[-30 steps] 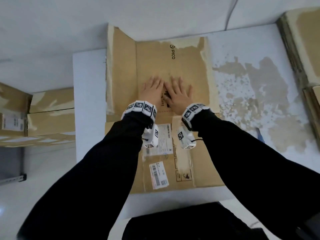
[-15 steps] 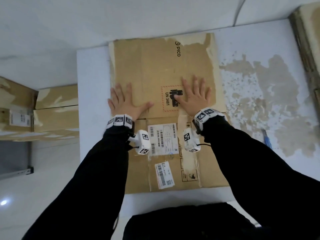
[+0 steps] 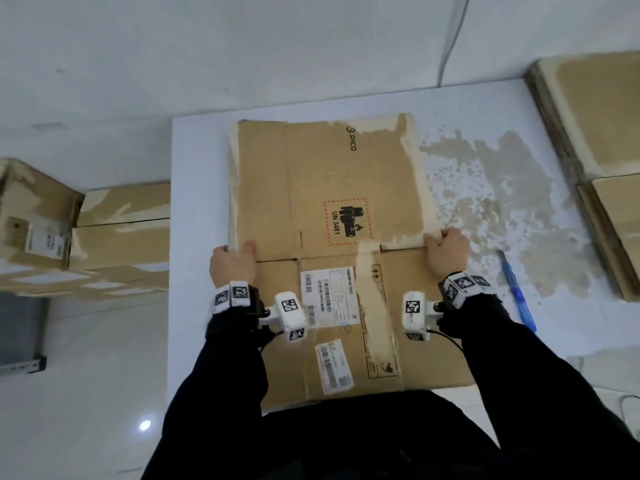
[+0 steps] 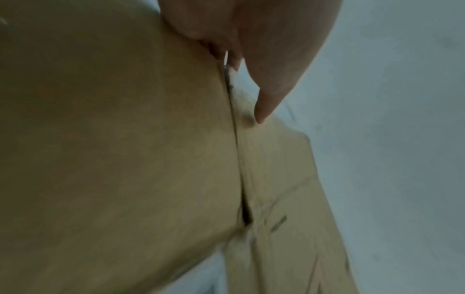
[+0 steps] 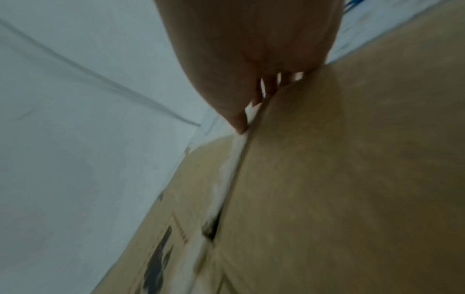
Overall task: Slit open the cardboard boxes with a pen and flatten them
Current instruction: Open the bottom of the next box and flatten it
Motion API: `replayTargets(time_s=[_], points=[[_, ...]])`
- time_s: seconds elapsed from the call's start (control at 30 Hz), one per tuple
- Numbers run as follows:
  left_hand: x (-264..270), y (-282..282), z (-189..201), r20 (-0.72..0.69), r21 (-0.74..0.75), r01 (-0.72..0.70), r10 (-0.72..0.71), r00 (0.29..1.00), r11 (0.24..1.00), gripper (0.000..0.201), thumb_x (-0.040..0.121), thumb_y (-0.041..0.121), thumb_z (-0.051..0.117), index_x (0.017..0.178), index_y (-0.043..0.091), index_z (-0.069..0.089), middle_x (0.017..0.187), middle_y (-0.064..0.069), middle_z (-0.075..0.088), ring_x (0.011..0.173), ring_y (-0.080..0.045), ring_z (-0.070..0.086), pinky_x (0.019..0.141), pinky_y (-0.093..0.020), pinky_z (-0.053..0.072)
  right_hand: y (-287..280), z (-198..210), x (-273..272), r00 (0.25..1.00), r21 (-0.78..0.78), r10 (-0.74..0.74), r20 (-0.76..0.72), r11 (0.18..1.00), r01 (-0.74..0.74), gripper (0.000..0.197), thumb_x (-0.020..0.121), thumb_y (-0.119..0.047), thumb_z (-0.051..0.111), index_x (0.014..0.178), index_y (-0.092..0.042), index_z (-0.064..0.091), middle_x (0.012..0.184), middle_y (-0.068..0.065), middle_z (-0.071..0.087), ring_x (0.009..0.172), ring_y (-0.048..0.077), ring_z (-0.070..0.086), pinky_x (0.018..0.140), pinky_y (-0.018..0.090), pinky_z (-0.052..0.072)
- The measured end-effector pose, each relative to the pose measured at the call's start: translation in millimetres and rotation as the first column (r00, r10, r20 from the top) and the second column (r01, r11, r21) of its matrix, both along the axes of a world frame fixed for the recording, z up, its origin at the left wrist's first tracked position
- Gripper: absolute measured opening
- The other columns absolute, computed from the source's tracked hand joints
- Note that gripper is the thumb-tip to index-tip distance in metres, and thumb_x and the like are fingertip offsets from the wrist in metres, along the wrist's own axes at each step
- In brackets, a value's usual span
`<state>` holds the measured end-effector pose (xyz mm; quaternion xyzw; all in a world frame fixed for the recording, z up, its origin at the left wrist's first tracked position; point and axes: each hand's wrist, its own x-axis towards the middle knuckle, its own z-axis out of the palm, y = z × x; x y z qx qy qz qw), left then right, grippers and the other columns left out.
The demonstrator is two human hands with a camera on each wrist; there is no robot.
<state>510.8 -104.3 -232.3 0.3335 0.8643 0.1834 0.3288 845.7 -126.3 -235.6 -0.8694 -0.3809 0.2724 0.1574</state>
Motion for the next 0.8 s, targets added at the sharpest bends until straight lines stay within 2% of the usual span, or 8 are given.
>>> replayTargets(time_s=[0.13, 0.27, 0.3, 0.37, 0.43, 0.53, 0.63, 0.8], points=[[-15, -8, 3, 0.024, 0.126, 0.148, -0.152, 0.988, 0.981, 0.036, 0.095, 0.038, 0.052, 0.100, 0.002, 0.055, 0.094, -0.014, 0.059, 0.096, -0.033, 0.057, 0.076, -0.033, 0.038, -16, 11, -1, 0.995, 0.025, 0.070, -0.066, 0.997, -0.069, 0.042, 0.100, -0.026, 0.041, 0.130, 0.003, 0.037, 0.120, 0.026, 0.056, 0.112, 0.040, 0.052, 0.091, 0.041, 0.039], [-9, -30, 11, 0.021, 0.269, 0.098, -0.108, 0.994, 0.958, 0.032, 0.094, 0.033, 0.056, 0.081, 0.007, 0.046, 0.067, -0.001, 0.045, 0.075, -0.023, 0.048, 0.062, -0.029, 0.029, -33, 30, -4, 0.988, 0.119, 0.093, -0.122, 0.990, -0.079, 0.038, 0.100, -0.020, 0.042, 0.130, 0.003, 0.038, 0.122, 0.021, 0.055, 0.113, 0.035, 0.052, 0.086, 0.033, 0.039], [-7, -36, 14, 0.027, 0.299, 0.086, -0.099, 0.995, 0.950, 0.033, 0.094, 0.033, 0.057, 0.077, 0.008, 0.044, 0.065, 0.000, 0.043, 0.072, -0.022, 0.046, 0.057, -0.030, 0.029, -37, 37, -2, 0.988, 0.133, 0.095, -0.121, 0.988, -0.079, 0.037, 0.100, -0.019, 0.042, 0.129, 0.004, 0.038, 0.119, 0.021, 0.057, 0.110, 0.034, 0.054, 0.081, 0.030, 0.038], [3, -44, 23, 0.042, 0.354, 0.081, -0.103, 0.994, 0.932, 0.036, 0.094, 0.031, 0.058, 0.071, 0.010, 0.039, 0.063, 0.000, 0.040, 0.067, -0.021, 0.041, 0.049, -0.020, 0.027, -46, 50, 9, 0.991, 0.151, 0.098, -0.096, 0.985, -0.083, 0.035, 0.100, -0.020, 0.042, 0.126, 0.004, 0.039, 0.109, 0.021, 0.060, 0.102, 0.034, 0.057, 0.073, 0.027, 0.036], [20, -47, 35, 0.079, 0.398, 0.090, -0.132, 0.988, 0.913, 0.038, 0.094, 0.029, 0.058, 0.068, 0.012, 0.036, 0.062, 0.000, 0.037, 0.062, -0.019, 0.036, 0.046, -0.016, 0.024, -56, 65, 27, 0.994, 0.164, 0.093, -0.066, 0.983, -0.081, 0.033, 0.100, -0.021, 0.042, 0.123, 0.004, 0.039, 0.105, 0.021, 0.060, 0.100, 0.033, 0.056, 0.071, 0.028, 0.033], [58, -42, 57, 0.166, 0.435, 0.103, -0.192, 0.967, 0.894, 0.040, 0.094, 0.029, 0.057, 0.065, 0.017, 0.032, 0.063, 0.001, 0.035, 0.057, -0.013, 0.033, 0.051, -0.020, 0.027, -65, 88, 68, 0.998, 0.197, 0.063, -0.025, 0.979, -0.057, 0.036, 0.100, -0.021, 0.042, 0.124, 0.006, 0.040, 0.107, 0.021, 0.057, 0.104, 0.032, 0.053, 0.074, 0.027, 0.031], [112, -30, 80, 0.238, 0.482, 0.114, -0.255, 0.937, 0.869, 0.040, 0.094, 0.030, 0.057, 0.066, 0.017, 0.032, 0.064, 0.003, 0.034, 0.056, -0.009, 0.032, 0.050, -0.017, 0.030, -66, 106, 124, 0.999, 0.232, 0.036, 0.020, 0.972, -0.040, 0.037, 0.100, -0.023, 0.043, 0.124, 0.004, 0.043, 0.115, 0.024, 0.057, 0.109, 0.035, 0.053, 0.082, 0.034, 0.037], [237, -7, 99, 0.353, 0.521, 0.117, -0.338, 0.873, 0.846, 0.034, 0.093, 0.029, 0.059, 0.070, 0.017, 0.038, 0.067, 0.004, 0.037, 0.057, -0.008, 0.034, 0.051, -0.019, 0.028, -55, 129, 250, 0.995, 0.290, -0.018, 0.095, 0.957, -0.011, 0.038, 0.100, -0.027, 0.040, 0.129, -0.002, 0.046, 0.126, 0.020, 0.054, 0.118, 0.035, 0.049, 0.096, 0.038, 0.036]])
